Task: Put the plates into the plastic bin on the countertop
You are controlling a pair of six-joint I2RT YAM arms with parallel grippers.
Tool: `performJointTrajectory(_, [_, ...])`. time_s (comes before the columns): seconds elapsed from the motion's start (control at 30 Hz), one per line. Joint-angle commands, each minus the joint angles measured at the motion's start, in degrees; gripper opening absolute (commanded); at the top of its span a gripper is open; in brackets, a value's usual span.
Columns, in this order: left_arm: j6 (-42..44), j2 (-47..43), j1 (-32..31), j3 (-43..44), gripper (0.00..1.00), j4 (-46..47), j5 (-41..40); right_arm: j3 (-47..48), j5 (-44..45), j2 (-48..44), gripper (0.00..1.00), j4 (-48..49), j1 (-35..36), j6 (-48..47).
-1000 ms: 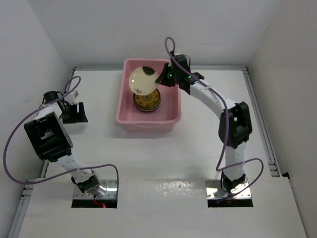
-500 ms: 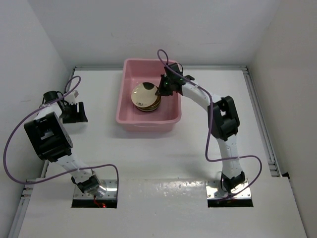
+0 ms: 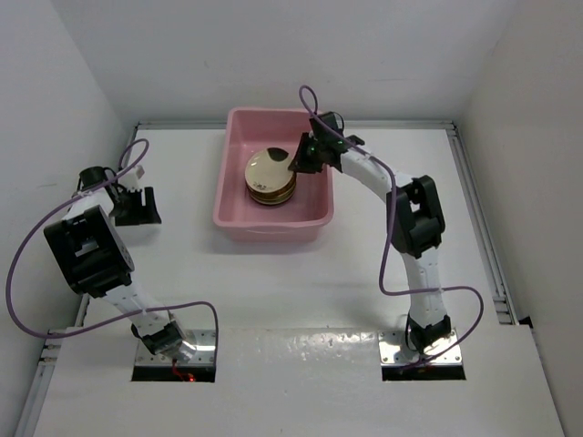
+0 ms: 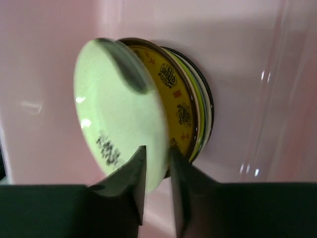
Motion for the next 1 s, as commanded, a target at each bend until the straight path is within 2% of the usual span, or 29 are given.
performJointTrajectory(0.0, [1.01,-1.58,0.00,2.07,0.72,0.84,1.43,2.82,1.70,-1.94,0.28,-1.89,0.94,-2.27])
performJointTrajectory(0.03, [1.01,-1.58,0.00,2.07,0.72,0.84,1.43,4.47,1.61,-1.15,0.41,-2.68,1.20,-3.75])
performJointTrajectory(0.07, [1.01,-1.58,0.00,2.07,0.72,0.84,1.43,5.45,1.52,-0.80,0.62,-4.60,1.46,-4.55])
performJointTrajectory(0.13, [1.01,-1.58,0.00,2.07,0.72,0.84,1.43,11.56,1.26,1.30,0.72,-10.65,2.87,-9.61])
performJointTrajectory(0.23, [1.01,-1.58,0.00,2.07,0.72,0.31,1.43,17.14,6.87,2.81,0.81,-18.21,4.71,-14.47])
performJointTrajectory(0.27, [1.01,-1.58,0.00,2.68,0.72,0.31,1.43,17.93,10.63,1.85,0.86,-18.85,5.33,-16.40])
performJointTrajectory(0.33, [0.48,-1.58,-0.53,3.29,0.72,0.31,1.43,17.15,12.50,0.27,0.86,-19.30,5.86,-18.44])
performJointTrajectory(0.4, [0.48,-1.58,-0.53,3.83,0.72,-0.21,1.43,15.31,13.39,-4.65,0.91,-18.95,5.16,-18.97])
performJointTrajectory(0.47, [-0.14,-2.28,-0.53,4.35,0.72,-0.22,0.90,10.77,10.94,-12.20,0.92,-17.29,2.71,-18.36])
performJointTrajectory(0.5, [-0.14,-2.80,-0.53,4.35,0.72,-0.22,0.29,8.73,10.15,-17.18,0.96,-16.15,1.48,-18.44])
performJointTrajectory(0.53, [-0.14,-3.68,-1.05,4.35,0.72,-0.74,-0.32,1.83,10.05,-22.36,1.00,-13.87,-1.75,-19.40])
performJointTrajectory(0.6, [-0.14,-4.55,-1.67,4.35,0.72,-0.74,-0.85,-2.78,10.22,-29.66,1.00,-12.10,-4.49,-19.50])
performJointTrajectory(0.63, [-0.14,-4.56,-1.67,4.35,0.72,-0.74,-1.38,-7.07,10.14,-33.89,1.00,-11.92,-9.30,-19.15])
performJointTrajectory(0.7, [-0.14,-6.57,-2.29,4.35,0.72,-1.36,-1.38,-15.33,11.80,-39.28,1.00,-13.40,-12.84,-18.89])
performJointTrajectory(0.8, [1.17,-8.77,-3.70,4.35,0.72,-3.46,-2.44,-26.05,15.41,-47.45,1.00,-18.33,-22.24,-17.65])
performJointTrajectory(0.83, [1.88,-10.78,-4.22,4.35,0.72,-4.95,-2.44,-28.36,15.76,-49.03,1.00,-19.55,-23.13,-17.57])
performJointTrajectory(0.87, [2.41,-11.93,-4.22,3.57,0.72,-4.96,-2.96,-36.47,15.68,-54.35,1.00,-19.56,-25.49,-17.22])
performJointTrajectory(0.93, [3.81,-15.70,-4.22,1.29,0.72,-5.49,-4.80,-42.15,15.50,-59.65,1.00,-17.12,-28.04,-16.60])
performJointTrajectory(0.97, [3.82,-16.77,-4.83,0.41,0.72,-5.49,-5.51,-50.79,15.67,-62.81,1.00,-15.45,-28.50,-14.42])
